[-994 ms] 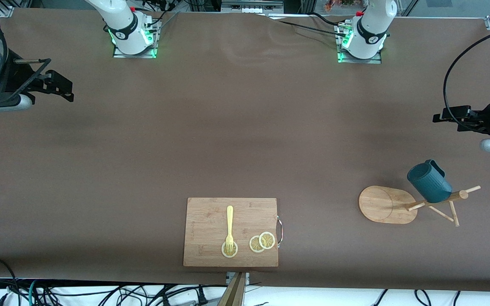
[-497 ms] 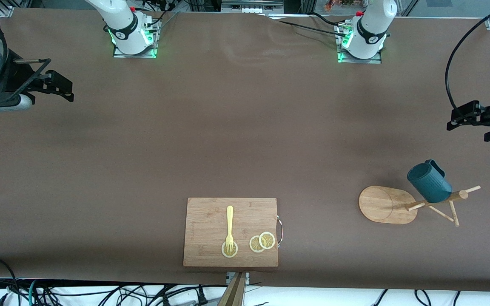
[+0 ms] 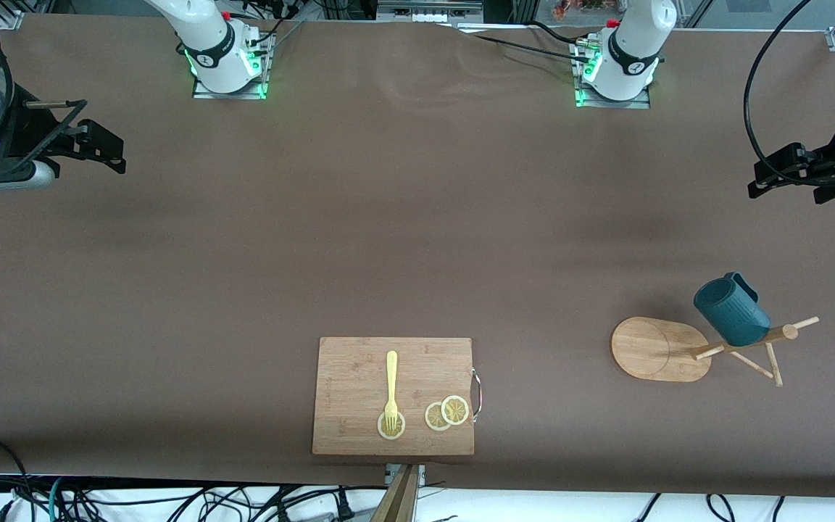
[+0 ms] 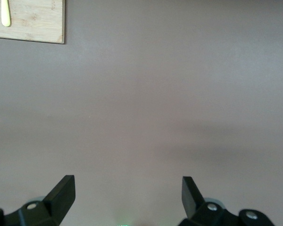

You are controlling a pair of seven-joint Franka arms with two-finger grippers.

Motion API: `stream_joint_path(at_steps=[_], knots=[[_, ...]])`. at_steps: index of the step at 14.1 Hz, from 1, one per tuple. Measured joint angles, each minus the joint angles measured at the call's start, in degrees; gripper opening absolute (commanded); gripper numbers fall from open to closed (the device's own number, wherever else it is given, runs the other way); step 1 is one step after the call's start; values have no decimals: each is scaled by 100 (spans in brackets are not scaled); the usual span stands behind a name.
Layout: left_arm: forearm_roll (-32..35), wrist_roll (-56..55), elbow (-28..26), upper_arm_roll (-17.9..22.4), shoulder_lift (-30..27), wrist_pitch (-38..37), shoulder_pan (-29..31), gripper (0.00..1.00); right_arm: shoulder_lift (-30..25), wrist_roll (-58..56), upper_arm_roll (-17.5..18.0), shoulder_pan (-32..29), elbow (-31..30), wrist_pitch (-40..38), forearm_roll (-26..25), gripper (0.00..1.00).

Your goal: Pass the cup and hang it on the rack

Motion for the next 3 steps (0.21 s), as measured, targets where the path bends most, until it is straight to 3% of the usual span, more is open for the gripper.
stream_joint_path(at_steps=[3], knots=[[0,-5,-32,24,45,-96,0,100,0,0,0,0,0,0,0,100]])
